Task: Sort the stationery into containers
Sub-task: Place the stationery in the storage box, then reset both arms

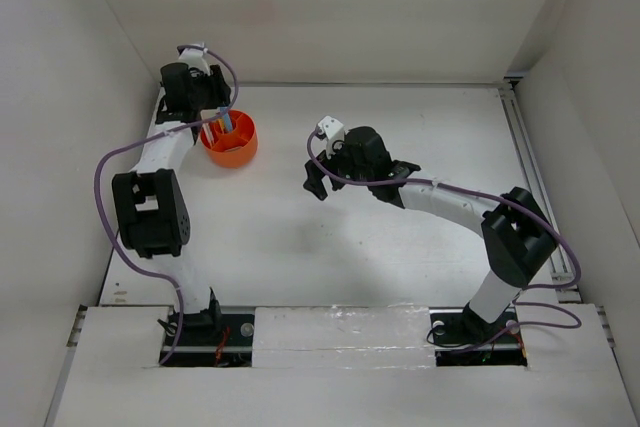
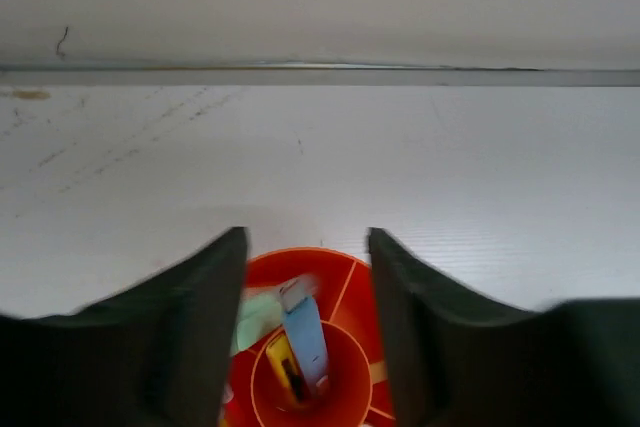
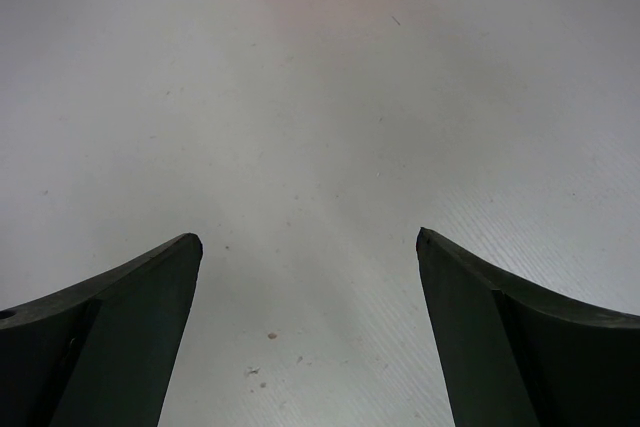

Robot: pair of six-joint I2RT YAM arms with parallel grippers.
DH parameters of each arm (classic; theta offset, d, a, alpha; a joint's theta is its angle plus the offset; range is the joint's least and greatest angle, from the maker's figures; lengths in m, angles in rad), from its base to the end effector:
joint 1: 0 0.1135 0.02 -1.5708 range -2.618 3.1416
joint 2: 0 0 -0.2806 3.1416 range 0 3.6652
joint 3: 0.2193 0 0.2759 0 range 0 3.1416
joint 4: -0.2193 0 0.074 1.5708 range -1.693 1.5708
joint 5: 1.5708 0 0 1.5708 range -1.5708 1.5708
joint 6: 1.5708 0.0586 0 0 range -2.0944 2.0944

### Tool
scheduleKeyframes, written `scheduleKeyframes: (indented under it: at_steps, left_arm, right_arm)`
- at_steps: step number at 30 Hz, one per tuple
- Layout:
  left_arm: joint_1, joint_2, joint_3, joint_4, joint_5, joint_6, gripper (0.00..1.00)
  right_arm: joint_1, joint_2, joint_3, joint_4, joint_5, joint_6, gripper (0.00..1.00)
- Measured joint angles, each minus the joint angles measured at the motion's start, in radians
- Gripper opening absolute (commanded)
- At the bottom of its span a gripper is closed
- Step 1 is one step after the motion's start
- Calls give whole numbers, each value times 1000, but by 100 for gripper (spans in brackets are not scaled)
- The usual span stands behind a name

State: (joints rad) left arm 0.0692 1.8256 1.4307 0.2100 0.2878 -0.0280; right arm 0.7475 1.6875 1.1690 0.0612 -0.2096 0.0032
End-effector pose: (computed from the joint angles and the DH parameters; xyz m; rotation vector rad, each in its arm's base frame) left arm 0.4903 0.0173 0.3129 0.1246 1.7488 -0.2224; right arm 0.3101 0.3041 0.2529 -0.8839 1.8896 0.6787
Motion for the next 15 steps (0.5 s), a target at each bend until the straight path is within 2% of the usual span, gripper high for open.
scheduleKeyframes:
  at_steps: [1, 2, 5, 6, 11, 15]
  left_arm:
    - [0, -8, -5, 2, 5, -3, 62]
    - [0, -23, -13, 1, 15, -5, 73]
    - [0, -81, -34, 1, 37, -4, 85]
    - [0, -106, -36, 2, 46, -6, 100]
    - [0, -251, -35, 8, 84, -34, 100]
    - [0, -367, -21, 3, 98, -69, 100]
  right_arm:
    - [0, 0, 0, 0, -1, 0, 94]
    - [0, 0, 0, 0, -2, 0, 94]
    - [0, 0, 0, 1, -5, 0, 94]
    - [0, 0, 0, 2, -6, 0, 94]
    - [0, 0, 0, 4, 1, -8, 96]
    - [1, -32, 1, -31, 63, -35, 96]
